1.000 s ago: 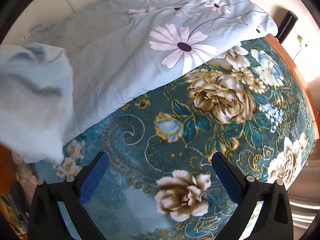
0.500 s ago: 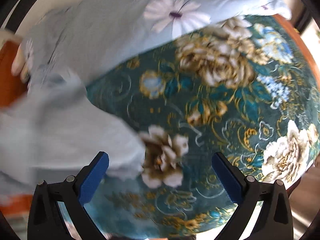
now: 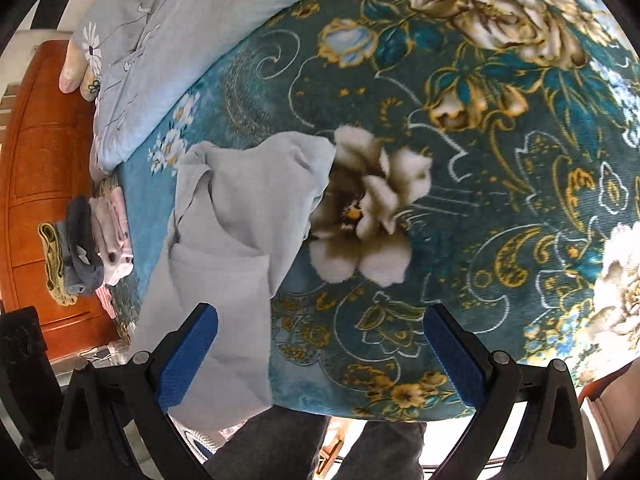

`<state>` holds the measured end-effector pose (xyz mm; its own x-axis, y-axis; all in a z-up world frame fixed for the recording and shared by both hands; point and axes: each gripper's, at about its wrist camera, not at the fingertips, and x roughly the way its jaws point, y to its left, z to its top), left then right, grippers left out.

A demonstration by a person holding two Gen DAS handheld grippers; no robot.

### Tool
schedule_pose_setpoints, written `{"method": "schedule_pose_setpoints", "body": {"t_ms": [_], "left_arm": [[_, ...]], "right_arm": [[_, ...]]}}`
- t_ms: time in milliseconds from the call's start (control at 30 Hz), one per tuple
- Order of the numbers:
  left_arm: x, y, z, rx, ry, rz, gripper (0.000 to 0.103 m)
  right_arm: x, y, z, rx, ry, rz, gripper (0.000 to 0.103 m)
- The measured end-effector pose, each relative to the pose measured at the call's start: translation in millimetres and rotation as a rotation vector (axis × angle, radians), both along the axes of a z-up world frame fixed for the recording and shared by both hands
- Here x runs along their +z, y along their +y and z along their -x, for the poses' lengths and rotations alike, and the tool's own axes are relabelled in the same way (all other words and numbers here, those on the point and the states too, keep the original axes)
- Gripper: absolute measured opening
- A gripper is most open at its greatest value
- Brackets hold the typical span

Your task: Fold clothes

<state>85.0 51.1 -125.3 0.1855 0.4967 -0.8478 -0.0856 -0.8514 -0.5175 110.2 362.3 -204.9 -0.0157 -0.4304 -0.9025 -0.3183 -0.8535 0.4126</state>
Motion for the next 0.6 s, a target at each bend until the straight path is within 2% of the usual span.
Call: {"method": "schedule_pose_setpoints", "body": {"t_ms": [67, 133, 233, 433, 600], "left_arm": [[3, -13, 9, 0.044, -0.021, -0.024, 0.049], [12, -31, 23, 0.070, 0.011, -0.029, 0.052], [9, -44, 52, 0.088, 0.073, 0.047, 0.057], [-50, -25, 114, 0.044, 0.025, 0.127, 0.057], [-109, 6, 147, -0.065, -0.033, 0.207, 0.057]], "right_arm": [[-1, -2, 4, -0.008, -0.002, 0.002, 0.103], [-1, -4, 8, -0.015, -0.004, 0.005, 0.103], [-2, -7, 14, -0.026, -0.007, 0.009, 0.103], [-7, -3, 7, -0.116, -0.042, -0.018, 0.103], [-2, -3, -16, -0.192, -0.075, -0.069, 0.103]]}}
